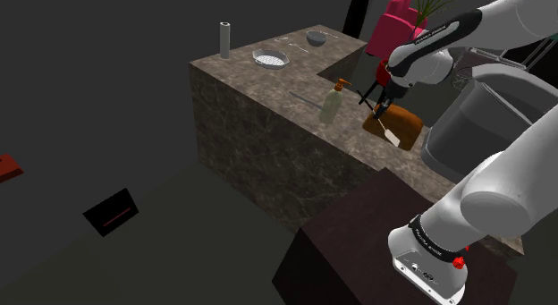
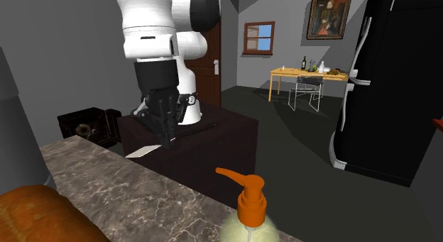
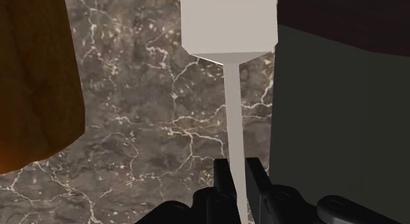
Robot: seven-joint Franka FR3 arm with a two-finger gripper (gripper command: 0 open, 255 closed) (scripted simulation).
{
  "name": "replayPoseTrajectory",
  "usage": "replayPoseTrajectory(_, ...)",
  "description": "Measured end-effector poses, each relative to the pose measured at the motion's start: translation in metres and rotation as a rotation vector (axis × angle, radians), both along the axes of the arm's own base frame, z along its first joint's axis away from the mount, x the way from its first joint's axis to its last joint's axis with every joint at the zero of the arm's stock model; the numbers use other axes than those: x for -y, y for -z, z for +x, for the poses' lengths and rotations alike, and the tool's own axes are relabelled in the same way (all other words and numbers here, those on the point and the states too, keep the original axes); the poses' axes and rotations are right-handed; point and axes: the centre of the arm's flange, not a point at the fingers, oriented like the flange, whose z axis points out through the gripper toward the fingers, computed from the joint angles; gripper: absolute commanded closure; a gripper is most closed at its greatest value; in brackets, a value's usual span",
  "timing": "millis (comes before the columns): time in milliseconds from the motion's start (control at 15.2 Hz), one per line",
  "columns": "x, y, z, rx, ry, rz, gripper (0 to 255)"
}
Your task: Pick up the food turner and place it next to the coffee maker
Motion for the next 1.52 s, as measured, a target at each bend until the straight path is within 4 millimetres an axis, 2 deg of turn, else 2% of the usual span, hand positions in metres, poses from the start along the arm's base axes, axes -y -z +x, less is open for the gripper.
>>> replayPoseTrajectory(1518,0.001,-0.123,-0.001,0.000,0.000,0.000,255)
